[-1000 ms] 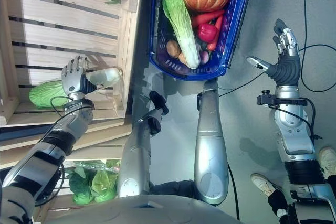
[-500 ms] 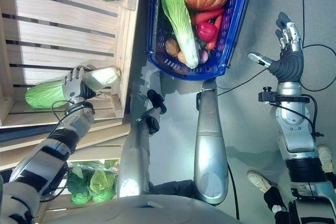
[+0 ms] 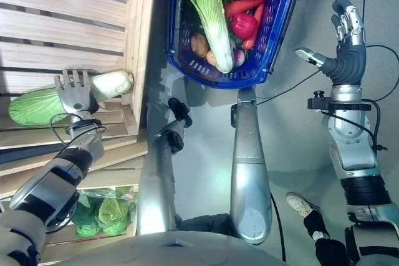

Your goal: Pick up fruits and vegetables into the basket

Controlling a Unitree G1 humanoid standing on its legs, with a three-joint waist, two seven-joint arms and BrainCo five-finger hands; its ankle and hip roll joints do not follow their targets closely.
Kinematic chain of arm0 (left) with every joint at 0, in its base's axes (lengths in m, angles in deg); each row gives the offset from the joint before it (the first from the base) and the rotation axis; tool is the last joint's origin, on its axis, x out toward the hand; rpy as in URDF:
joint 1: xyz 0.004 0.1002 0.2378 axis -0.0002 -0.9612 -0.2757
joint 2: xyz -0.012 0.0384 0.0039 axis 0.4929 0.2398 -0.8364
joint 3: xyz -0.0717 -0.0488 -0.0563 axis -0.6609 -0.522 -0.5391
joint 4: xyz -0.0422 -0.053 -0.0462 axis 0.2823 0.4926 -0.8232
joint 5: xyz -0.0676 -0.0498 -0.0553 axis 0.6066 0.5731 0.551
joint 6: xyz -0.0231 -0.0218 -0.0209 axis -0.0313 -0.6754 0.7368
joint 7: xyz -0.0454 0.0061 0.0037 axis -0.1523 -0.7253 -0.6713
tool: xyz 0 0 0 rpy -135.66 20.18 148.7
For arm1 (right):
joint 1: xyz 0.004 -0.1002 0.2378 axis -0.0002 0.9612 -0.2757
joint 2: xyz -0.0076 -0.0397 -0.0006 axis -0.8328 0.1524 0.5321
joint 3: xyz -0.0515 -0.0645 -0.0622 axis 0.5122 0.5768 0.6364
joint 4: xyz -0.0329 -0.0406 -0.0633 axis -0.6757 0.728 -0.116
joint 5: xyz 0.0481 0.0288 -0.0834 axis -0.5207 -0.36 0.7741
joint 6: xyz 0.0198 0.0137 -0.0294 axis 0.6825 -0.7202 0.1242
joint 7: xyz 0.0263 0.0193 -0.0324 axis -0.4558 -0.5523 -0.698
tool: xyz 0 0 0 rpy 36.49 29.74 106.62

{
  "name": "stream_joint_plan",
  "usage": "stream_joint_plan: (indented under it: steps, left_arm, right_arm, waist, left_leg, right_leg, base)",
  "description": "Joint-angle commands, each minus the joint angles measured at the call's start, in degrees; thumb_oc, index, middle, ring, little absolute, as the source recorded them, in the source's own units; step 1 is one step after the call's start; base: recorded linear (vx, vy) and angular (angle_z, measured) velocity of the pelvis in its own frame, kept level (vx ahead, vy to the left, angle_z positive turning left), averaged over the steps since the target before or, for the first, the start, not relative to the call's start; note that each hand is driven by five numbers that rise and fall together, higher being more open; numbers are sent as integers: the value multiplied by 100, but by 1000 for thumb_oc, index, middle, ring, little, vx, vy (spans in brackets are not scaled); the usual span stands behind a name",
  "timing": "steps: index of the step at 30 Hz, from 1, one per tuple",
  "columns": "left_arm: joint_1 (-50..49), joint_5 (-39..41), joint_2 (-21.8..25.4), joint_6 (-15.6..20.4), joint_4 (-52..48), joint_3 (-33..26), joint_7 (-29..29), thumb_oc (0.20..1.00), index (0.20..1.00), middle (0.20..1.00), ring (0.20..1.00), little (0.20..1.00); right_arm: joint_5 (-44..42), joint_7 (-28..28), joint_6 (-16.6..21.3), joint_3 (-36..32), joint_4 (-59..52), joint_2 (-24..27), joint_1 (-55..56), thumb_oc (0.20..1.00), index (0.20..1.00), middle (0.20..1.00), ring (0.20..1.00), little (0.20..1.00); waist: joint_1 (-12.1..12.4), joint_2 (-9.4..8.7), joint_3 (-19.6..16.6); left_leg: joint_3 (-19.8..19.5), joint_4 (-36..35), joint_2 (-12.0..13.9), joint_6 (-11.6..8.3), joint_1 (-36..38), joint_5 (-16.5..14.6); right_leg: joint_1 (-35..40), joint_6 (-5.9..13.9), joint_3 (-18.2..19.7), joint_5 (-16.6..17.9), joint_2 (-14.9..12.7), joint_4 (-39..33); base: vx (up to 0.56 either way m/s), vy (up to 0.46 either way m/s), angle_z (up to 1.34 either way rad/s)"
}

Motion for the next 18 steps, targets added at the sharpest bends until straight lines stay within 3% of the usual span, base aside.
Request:
stream_joint_plan:
  steps: [1,5,9,14,18]
  left_arm:
    - [-18,-130,569,-512,775,0,-831,200,200,200,200,200]
    - [-33,32,523,-586,796,84,-932,200,200,200,200,200]
    - [-90,483,491,-357,790,-11,-752,200,200,200,200,200]
    - [-269,957,609,312,706,-454,-317,200,200,200,200,200]
    - [-591,1245,747,1137,442,-959,81,200,200,200,200,200]
  right_arm:
    - [6,46,496,19,-286,-21,34,1000,1000,1000,1000,1000]
    - [0,10,582,38,-343,-90,48,1000,1000,1000,1000,1000]
    - [105,-28,580,13,-444,-184,119,1000,1000,1000,1000,1000]
    - [110,-358,514,-98,-636,-249,348,1000,1000,1000,1000,1000]
    - [-90,-761,311,-140,-865,-326,518,1000,1000,1000,1000,1000]
  waist:
    - [-129,-259,-163]
    - [-128,-281,-163]
    - [-109,-303,-163]
    - [-44,-337,-163]
    - [51,-353,-163]
  left_leg:
    - [32,349,-153,253,-616,-139]
    - [4,347,-157,264,-573,-158]
    - [-23,278,-175,260,-357,-142]
    - [-49,40,-201,249,269,-63]
    - [-94,-172,-232,231,795,-3]
  right_leg:
    - [11,247,-5,-615,38,327]
    - [70,252,-20,-609,35,315]
    - [321,257,-81,-627,19,267]
    - [995,287,-235,-633,-49,98]
    - [1584,307,-371,-625,-120,-80]
  base:
    - [0,0,0]
    - [-7,-17,-1]
    - [-5,-11,0]
    - [-3,-13,2]
    - [-4,-28,7]
